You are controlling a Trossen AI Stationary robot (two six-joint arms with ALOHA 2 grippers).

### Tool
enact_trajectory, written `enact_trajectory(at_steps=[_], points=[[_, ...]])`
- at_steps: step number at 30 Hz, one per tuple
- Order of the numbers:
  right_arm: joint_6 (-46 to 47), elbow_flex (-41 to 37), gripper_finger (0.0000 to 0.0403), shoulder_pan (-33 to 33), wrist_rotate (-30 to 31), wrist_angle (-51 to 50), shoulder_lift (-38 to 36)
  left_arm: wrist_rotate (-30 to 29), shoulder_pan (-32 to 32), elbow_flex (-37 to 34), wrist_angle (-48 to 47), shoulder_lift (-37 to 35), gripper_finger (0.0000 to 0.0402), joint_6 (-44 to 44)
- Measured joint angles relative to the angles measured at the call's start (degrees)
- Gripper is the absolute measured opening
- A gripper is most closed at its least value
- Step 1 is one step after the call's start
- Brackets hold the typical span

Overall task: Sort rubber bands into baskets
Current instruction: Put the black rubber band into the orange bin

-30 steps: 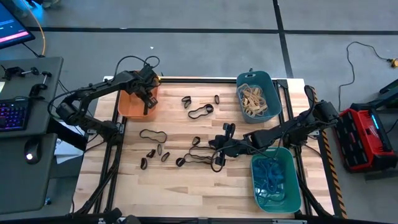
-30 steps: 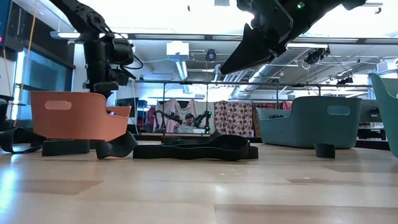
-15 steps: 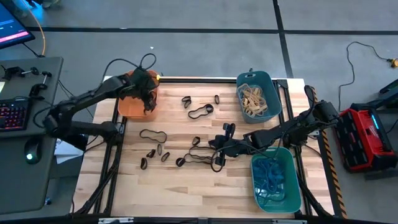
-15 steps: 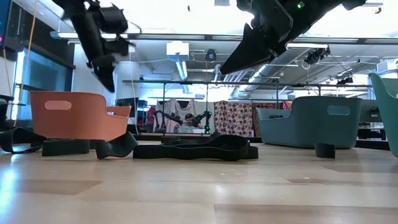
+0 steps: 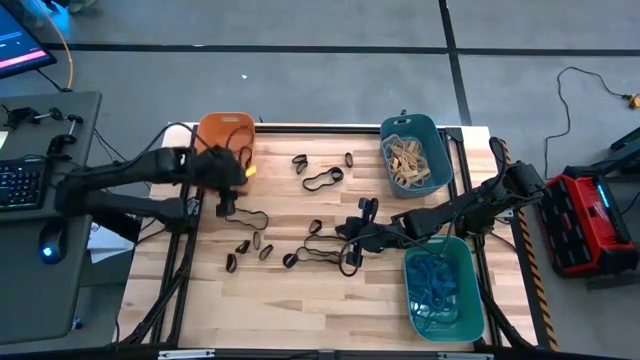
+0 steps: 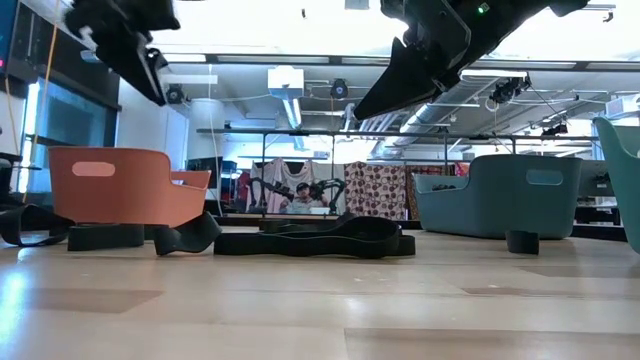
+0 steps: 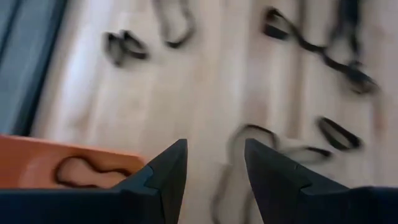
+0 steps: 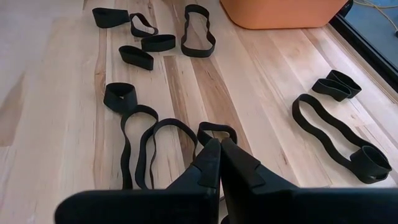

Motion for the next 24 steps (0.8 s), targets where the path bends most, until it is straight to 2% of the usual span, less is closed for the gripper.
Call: enact_trajectory(at_steps=[7,13,24], points=[[0.0,0.0,0.0,0.0,0.0,0.0,0.0,0.0,-14.6,0.0,-3.4,2.0,0.0154,-7.7],[0.0,0.0,0.0,0.0,0.0,0.0,0.0,-0.1,-24.4,0.0,-3.4,6.0,0.0154,-14.2],[0.0,0.0,0.0,0.0,0.0,0.0,0.0,-0.2,-35.8,0.0,-3.4,16.9,0.0154,-24.5]])
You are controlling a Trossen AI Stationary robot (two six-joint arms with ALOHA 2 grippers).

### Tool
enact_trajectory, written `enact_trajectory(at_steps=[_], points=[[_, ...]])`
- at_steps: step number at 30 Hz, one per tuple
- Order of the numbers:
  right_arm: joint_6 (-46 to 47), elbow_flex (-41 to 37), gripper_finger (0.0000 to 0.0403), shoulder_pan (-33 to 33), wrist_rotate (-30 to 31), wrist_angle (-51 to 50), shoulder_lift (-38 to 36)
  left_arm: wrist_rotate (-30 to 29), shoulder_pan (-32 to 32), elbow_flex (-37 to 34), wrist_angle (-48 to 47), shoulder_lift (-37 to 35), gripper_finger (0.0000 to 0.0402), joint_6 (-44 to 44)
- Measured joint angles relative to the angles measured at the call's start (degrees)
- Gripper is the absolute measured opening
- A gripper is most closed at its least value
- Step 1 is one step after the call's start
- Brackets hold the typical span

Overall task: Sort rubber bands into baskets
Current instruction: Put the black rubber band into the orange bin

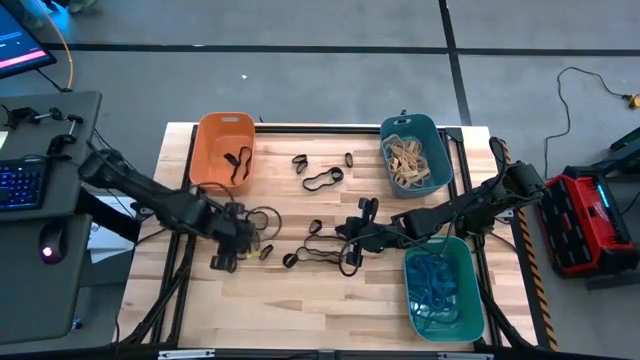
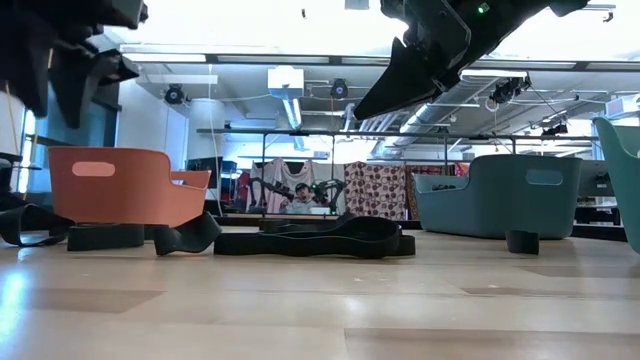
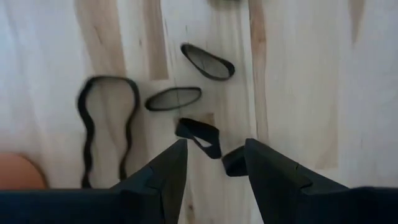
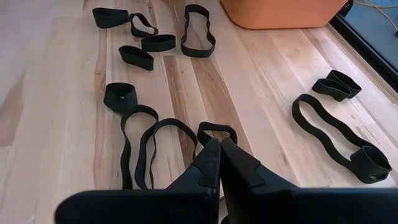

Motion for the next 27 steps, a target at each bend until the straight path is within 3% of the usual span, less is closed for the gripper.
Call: enact_trajectory(at_steps=[7,12,23,27], points=[[0.0,0.0,0.0,0.0,0.0,0.0,0.0,2.1,-3.8,0.0,0.0,7.6,0.0154,-4.1],[0.0,0.0,0.0,0.0,-0.5,0.0,0.0,0.1,-5.0,0.0,0.0,12.1,0.0161,-4.3],[0.0,0.0,0.0,0.0,-1.3,0.0,0.0,-1.0,-3.3,0.0,0.0,18.3,0.0222,-4.0],[0.0,0.0,0.0,0.0,-1.4,0.0,0.0,-0.7,-2.4,-1.7,1.2,18.2,0.0225,-3.0]])
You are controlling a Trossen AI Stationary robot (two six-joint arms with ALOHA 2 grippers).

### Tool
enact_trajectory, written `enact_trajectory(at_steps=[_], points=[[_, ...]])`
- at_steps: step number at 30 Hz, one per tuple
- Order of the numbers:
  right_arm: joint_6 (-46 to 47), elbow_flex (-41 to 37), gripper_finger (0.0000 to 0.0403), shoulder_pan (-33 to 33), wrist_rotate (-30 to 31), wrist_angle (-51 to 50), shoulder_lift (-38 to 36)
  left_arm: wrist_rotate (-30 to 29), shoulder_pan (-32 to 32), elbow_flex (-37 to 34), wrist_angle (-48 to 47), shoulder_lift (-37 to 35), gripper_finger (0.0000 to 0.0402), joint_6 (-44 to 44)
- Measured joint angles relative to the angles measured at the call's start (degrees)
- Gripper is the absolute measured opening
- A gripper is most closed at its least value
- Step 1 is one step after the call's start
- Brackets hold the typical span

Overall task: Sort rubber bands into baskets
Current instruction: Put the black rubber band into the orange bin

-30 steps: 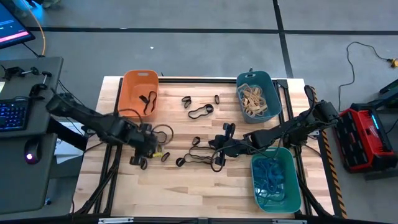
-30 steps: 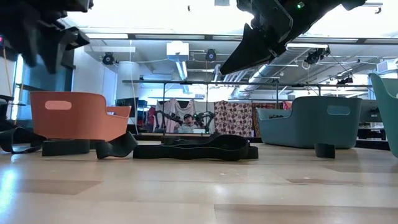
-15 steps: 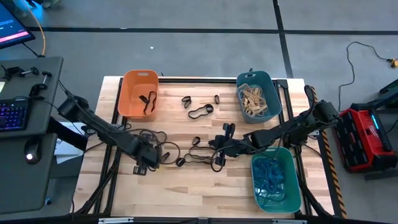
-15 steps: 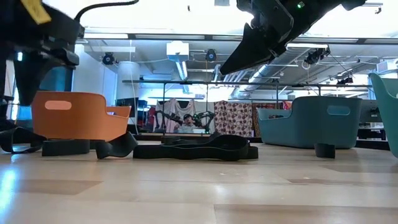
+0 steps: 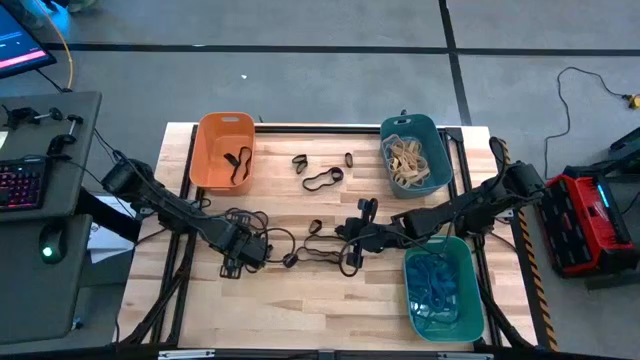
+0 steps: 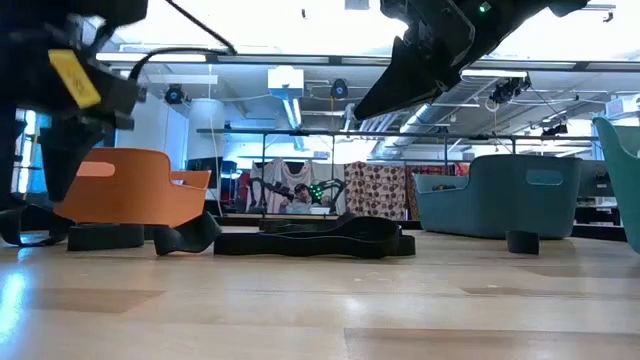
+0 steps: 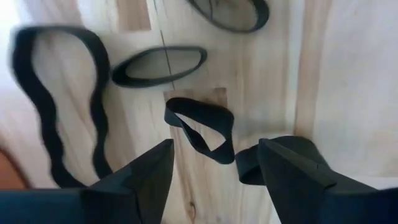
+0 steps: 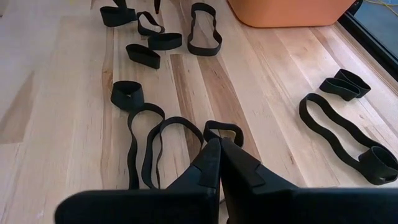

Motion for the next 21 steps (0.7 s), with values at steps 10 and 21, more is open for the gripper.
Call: enact_trajectory(at_steps=[10,21], points=[[-0.1,0.0,0.0,0.0,-0.1,0.0,0.0,3.3,1.1,-6.8,7.1,-0.1,0.0162,2.0],[0.0,0.0,0.0,0.0,-0.1,0.0,0.0,3.0,1.0,-6.8,8.6,-0.1,0.0062,3.1]])
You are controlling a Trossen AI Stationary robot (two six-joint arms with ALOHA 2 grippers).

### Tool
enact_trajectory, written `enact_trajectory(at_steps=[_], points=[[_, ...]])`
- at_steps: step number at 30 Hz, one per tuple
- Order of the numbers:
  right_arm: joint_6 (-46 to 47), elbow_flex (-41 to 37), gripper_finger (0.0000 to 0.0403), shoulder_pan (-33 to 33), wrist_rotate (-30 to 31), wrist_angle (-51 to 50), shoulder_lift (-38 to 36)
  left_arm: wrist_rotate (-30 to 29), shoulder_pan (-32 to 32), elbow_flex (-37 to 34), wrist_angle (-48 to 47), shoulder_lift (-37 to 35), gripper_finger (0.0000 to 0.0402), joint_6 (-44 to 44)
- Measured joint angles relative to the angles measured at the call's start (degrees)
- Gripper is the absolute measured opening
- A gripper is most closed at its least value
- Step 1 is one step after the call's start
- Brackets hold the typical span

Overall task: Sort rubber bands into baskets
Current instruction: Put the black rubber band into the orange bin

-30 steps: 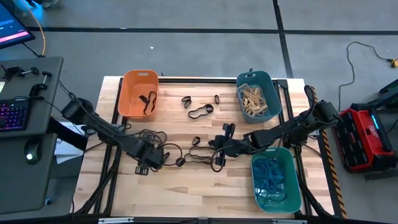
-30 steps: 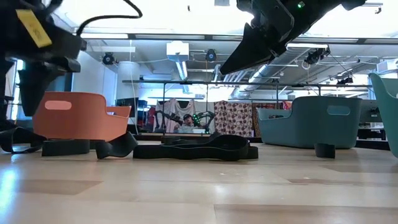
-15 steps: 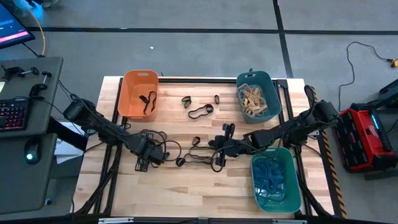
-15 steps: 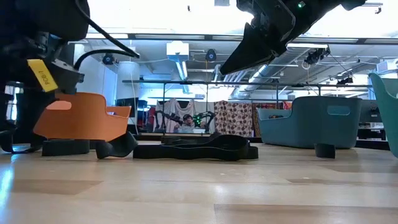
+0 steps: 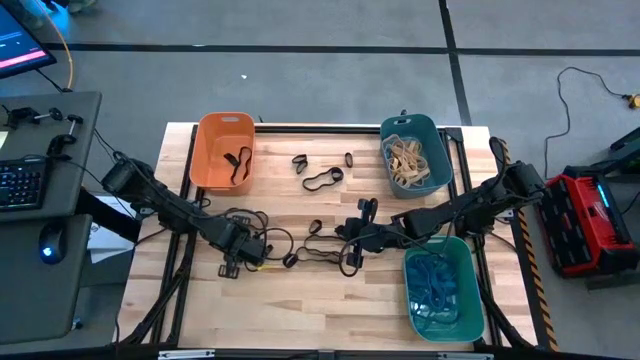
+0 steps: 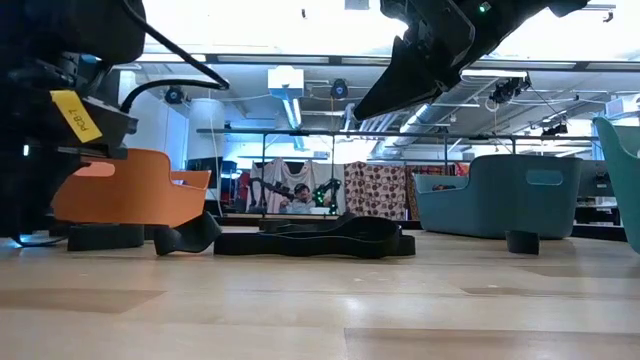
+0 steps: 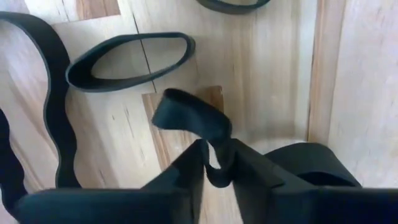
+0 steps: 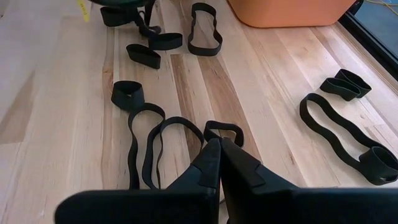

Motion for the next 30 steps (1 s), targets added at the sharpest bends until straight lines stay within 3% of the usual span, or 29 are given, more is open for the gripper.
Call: enact_trajectory(at_steps=[5,12,20,30], points=[[0.0,0.0,0.0,0.0,0.0,0.0,0.0,0.8,0.0,0.0,-0.5,-1.2,0.0008,0.4],[0.0,0.0,0.0,0.0,0.0,0.0,0.0,0.6,1.7,0.1,-0.6,-8.4,0.0004,-2.1],[1.5,0.0,0.0,0.0,-0.4,0.2,0.0,0.0,8.1,0.3,-1.5,-21.5,0.0003,-5.3],[2.1,0.0,0.0,-0.8,-2.9,0.6,0.0,-11.4,20.1,11.8,-14.4,-27.7,0.0003,-1.0]])
